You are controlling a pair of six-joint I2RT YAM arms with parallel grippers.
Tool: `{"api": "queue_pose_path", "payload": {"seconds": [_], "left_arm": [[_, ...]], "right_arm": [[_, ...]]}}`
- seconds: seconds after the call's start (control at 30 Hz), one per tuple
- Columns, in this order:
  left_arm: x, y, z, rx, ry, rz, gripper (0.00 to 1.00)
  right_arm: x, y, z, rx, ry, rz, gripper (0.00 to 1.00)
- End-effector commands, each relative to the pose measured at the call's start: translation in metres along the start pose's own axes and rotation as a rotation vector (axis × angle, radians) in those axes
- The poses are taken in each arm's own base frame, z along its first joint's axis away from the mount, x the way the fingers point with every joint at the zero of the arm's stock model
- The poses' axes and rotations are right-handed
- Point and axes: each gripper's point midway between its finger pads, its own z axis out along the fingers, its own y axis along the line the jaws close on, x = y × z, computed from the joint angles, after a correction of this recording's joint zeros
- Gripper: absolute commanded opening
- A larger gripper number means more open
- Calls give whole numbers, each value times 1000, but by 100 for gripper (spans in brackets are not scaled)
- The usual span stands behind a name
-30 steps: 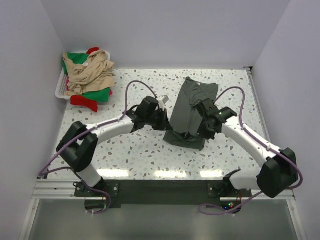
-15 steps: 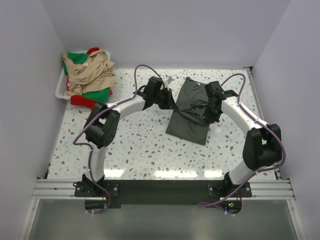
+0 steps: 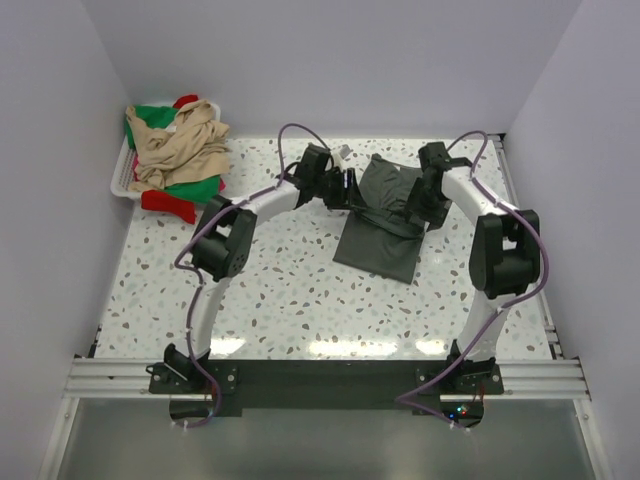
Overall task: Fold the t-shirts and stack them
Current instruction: Fold the tshirt
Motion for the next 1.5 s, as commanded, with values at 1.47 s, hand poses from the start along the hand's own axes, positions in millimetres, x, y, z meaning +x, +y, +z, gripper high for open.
{"api": "queue_pose_path", "payload": {"seconds": [1.47], "left_arm": [[174,13,-42,-18,290,147,57]], "right_arm": [[-6,60,29,-18,-34,-125,62]]}}
